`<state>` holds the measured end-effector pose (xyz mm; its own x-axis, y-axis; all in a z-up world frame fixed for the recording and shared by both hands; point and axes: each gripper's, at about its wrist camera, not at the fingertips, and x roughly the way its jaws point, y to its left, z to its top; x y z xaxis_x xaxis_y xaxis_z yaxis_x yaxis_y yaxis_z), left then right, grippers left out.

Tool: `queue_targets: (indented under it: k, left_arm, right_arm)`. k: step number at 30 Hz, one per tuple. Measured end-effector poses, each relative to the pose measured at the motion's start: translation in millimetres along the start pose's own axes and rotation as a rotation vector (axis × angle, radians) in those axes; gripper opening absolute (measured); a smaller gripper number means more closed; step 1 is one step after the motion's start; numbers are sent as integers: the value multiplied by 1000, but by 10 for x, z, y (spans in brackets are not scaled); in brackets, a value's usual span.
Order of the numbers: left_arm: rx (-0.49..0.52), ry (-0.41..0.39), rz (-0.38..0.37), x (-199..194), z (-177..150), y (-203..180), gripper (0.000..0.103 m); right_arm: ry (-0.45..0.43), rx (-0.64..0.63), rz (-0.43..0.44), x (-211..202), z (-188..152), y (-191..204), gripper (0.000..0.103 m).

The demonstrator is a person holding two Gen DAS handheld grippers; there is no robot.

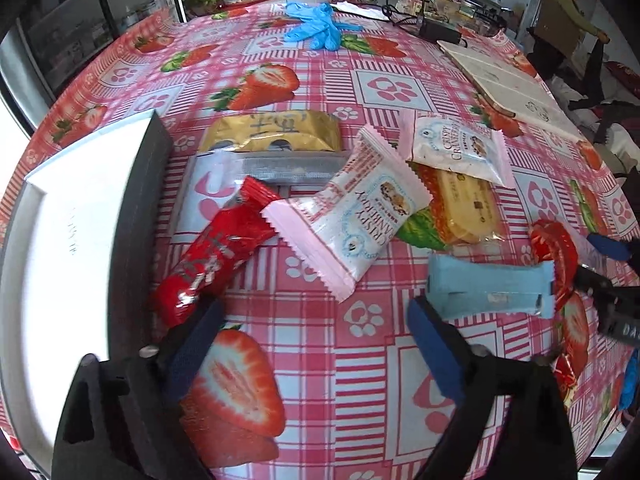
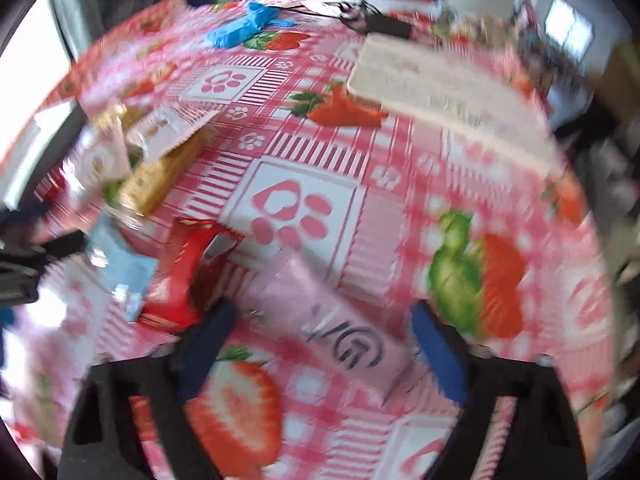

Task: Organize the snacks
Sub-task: 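Grasp the pink wrapper bar with the right gripper while the left tool approaches the red bar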

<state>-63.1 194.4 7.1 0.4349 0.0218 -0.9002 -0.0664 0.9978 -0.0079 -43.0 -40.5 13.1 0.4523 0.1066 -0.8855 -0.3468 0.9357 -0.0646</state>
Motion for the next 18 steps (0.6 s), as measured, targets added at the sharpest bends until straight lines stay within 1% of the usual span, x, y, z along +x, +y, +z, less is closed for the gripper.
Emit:
queue_targets:
  k: [1,2,3,4,5,7,8,10,14,15,18]
  left_arm:
    - [-2,-12,2,-28,-15,19,78]
    - [-2,-21,3,-52,-30,33,68]
    - [-2,-29,2,-76,-46,51,62]
    - [-2,-35,1,-103,-64,71,48]
    - [-2,-38,-1,-129,-91,92,37]
    - [0,-41,-18,-180,-160,124,26]
    - [4,-46,-29,-213,-224,141,24]
    - [18,-62,-42,-294,-386,161,24]
    - [61,-93,-39,-447,-712,184,24]
    - [69,-99,-48,-494,-806,208,24]
    - [79,-108,-60,-564,-944,267,24]
  right_arm:
    - [-11,23,-20,-49,-46,-15,67]
    - [-9,39,-19,-85,-68,-24,57]
    - [-7,53,-27,-120,-94,-27,45]
    - [-2,64,-32,-141,-112,-39,39]
    - [4,82,-30,-170,-148,-56,33]
    - [13,109,-22,-209,-217,-79,31]
    - [14,119,-17,-245,-285,-70,31]
    - [14,127,-16,-286,-373,-49,31]
    - [13,133,-5,-374,-573,61,31]
    - [14,135,1,-402,-633,94,31]
    - [25,150,19,-498,-823,185,31]
